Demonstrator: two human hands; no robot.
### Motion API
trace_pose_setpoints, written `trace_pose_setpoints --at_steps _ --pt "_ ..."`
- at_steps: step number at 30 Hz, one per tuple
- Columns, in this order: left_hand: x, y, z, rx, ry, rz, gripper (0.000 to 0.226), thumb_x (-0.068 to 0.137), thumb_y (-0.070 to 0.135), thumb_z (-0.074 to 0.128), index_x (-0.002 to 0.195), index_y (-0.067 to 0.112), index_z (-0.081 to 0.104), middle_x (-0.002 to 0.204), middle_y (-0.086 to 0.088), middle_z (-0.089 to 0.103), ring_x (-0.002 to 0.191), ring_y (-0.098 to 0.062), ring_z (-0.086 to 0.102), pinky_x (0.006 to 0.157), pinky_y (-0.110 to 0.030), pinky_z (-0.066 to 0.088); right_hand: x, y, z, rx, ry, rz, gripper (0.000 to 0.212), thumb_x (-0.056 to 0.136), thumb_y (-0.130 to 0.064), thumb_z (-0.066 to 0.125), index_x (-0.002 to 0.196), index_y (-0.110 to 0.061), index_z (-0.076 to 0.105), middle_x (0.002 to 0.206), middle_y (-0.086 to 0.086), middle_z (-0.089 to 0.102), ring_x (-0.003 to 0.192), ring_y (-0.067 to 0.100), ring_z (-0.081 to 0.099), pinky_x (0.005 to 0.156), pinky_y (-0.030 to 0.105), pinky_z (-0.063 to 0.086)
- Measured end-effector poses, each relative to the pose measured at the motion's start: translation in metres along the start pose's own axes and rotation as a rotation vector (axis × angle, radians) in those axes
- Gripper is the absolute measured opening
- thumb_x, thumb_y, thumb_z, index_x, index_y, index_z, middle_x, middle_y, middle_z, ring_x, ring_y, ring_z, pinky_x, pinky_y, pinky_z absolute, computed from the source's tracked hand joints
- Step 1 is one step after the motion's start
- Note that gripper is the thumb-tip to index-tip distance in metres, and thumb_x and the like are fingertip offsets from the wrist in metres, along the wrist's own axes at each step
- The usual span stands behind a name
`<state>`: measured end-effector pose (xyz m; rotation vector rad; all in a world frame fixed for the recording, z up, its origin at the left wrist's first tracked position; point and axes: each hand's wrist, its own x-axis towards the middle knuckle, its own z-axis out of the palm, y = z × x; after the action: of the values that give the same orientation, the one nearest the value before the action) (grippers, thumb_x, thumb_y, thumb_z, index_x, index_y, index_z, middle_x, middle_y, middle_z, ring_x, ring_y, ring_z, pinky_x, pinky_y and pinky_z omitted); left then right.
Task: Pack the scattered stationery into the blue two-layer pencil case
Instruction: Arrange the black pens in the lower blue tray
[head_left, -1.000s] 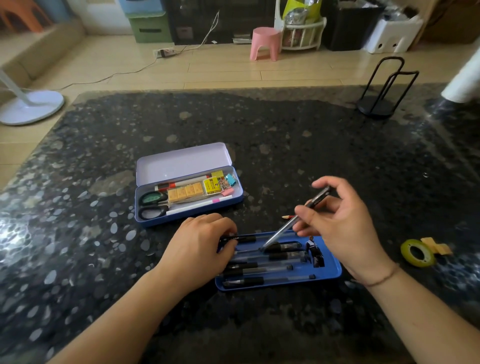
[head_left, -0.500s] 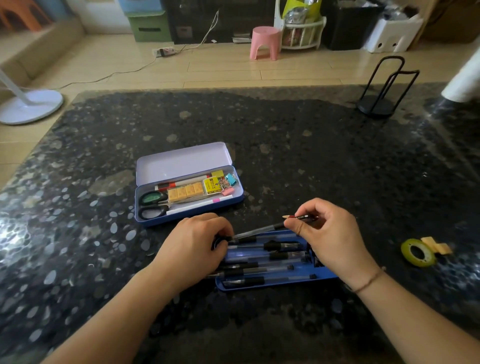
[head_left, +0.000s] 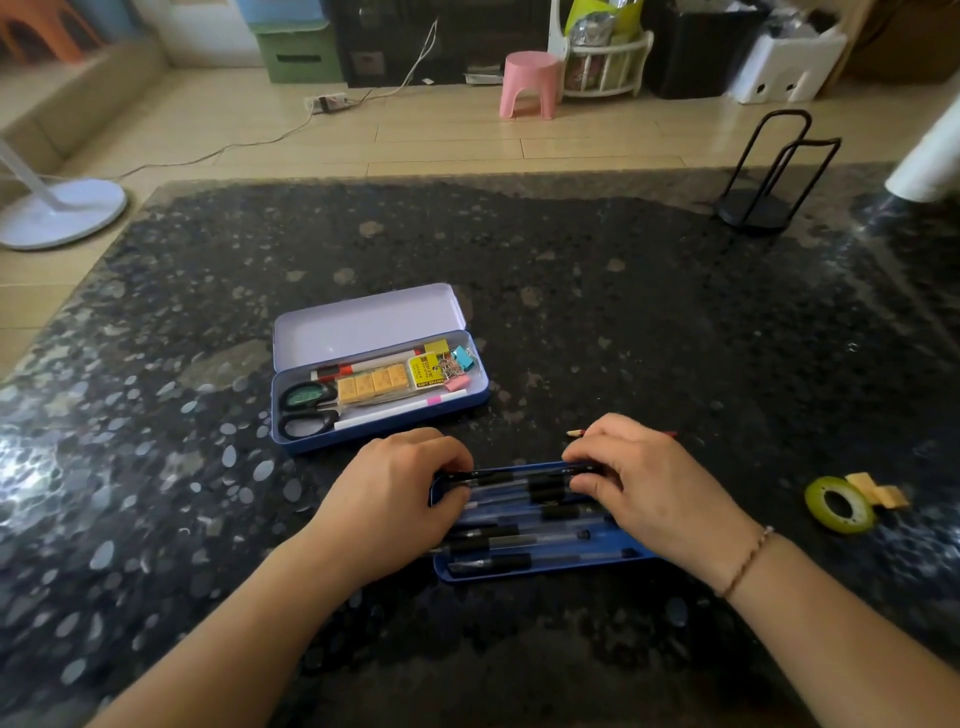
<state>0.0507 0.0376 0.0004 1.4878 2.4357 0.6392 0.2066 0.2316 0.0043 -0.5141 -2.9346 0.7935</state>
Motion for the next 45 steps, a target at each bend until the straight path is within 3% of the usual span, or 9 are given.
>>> trace_pose_setpoints --at_steps 2,5,8,14,19,25,29,36,45 --pt "0.000 0.000 0.000 0.007 0.001 0.005 0.019 0.082 0.032 0.069 0.100 0.030 0.066 0.093 0.017 0.061 0.080 -0.003 0.056 0.075 -0.029 0.051 -0.003 -0.001 -0.005 -0.025 0.044 0.034 0.020 0.087 -0.029 0.066 0.108 -0.031 0.065 0.099 -0.018 0.052 0.075 -0.003 0.053 0.073 0.021 0.050" --pt "0.001 0.000 0.001 0.003 0.005 -0.004 0.019 0.081 0.034 0.071 0.099 0.030 0.066 0.092 0.016 0.061 0.079 -0.003 0.056 0.075 -0.030 0.052 -0.008 -0.003 -0.018 -0.148 0.090 0.141 0.003 0.087 -0.037 0.066 0.086 -0.036 0.062 0.077 -0.018 0.054 0.068 -0.002 0.053 0.058 0.016 0.040" --pt "0.002 0.000 0.001 -0.002 0.010 -0.018 0.018 0.081 0.033 0.071 0.098 0.030 0.067 0.092 0.016 0.062 0.078 -0.002 0.056 0.074 -0.027 0.052 -0.009 -0.009 -0.019 -0.263 -0.015 0.283 0.016 0.087 -0.051 0.058 0.080 -0.037 0.061 0.068 -0.017 0.057 0.063 -0.003 0.054 0.051 0.016 0.035" --pt "0.002 0.002 0.003 -0.038 0.011 -0.051 0.017 0.081 0.031 0.072 0.097 0.032 0.067 0.091 0.018 0.060 0.078 0.001 0.054 0.072 -0.019 0.049 -0.005 -0.014 -0.016 -0.279 -0.150 0.375 0.023 0.087 -0.056 0.056 0.083 -0.036 0.066 0.068 -0.015 0.061 0.063 -0.001 0.056 0.054 0.020 0.044" --pt "0.003 0.002 0.004 -0.048 0.009 -0.078 0.018 0.080 0.028 0.072 0.096 0.032 0.067 0.089 0.017 0.061 0.077 0.001 0.054 0.072 -0.022 0.050 -0.006 -0.016 -0.014 -0.287 -0.184 0.383 0.022 0.089 -0.053 0.055 0.087 -0.036 0.068 0.072 -0.015 0.064 0.067 0.000 0.059 0.065 0.027 0.054" --pt "0.002 0.004 0.008 -0.051 0.054 -0.100 0.016 0.078 0.026 0.072 0.093 0.031 0.067 0.086 0.017 0.061 0.076 0.000 0.054 0.070 -0.018 0.048 -0.007 -0.021 -0.015 -0.361 -0.246 0.374 0.025 0.092 -0.052 0.050 0.089 -0.034 0.067 0.077 -0.013 0.064 0.071 0.005 0.060 0.062 0.026 0.049" --pt "0.002 0.006 0.011 -0.060 0.072 -0.120 0.015 0.078 0.025 0.071 0.090 0.031 0.067 0.083 0.018 0.060 0.075 0.001 0.053 0.069 -0.019 0.047 -0.001 -0.027 -0.015 -0.414 -0.298 0.384 0.025 0.095 -0.048 0.048 0.097 -0.031 0.066 0.086 -0.007 0.065 0.080 0.012 0.062 0.071 0.031 0.053" --pt "0.002 0.008 0.010 -0.058 0.075 -0.126 0.014 0.078 0.027 0.071 0.091 0.032 0.067 0.083 0.018 0.059 0.076 0.000 0.053 0.069 -0.019 0.048 -0.007 -0.022 -0.008 -0.298 -0.144 0.399 0.016 0.090 -0.049 0.056 0.088 -0.034 0.062 0.079 -0.014 0.063 0.075 0.004 0.060 0.072 0.030 0.054" --pt "-0.001 0.012 0.007 -0.030 0.049 -0.103 0.022 0.082 0.027 0.069 0.104 0.031 0.065 0.099 0.018 0.059 0.084 -0.003 0.054 0.076 -0.021 0.050 -0.010 -0.015 -0.013 -0.180 -0.204 0.381 0.012 0.087 -0.048 0.062 0.082 -0.037 0.058 0.075 -0.014 0.063 0.071 -0.001 0.059 0.069 0.026 0.054"
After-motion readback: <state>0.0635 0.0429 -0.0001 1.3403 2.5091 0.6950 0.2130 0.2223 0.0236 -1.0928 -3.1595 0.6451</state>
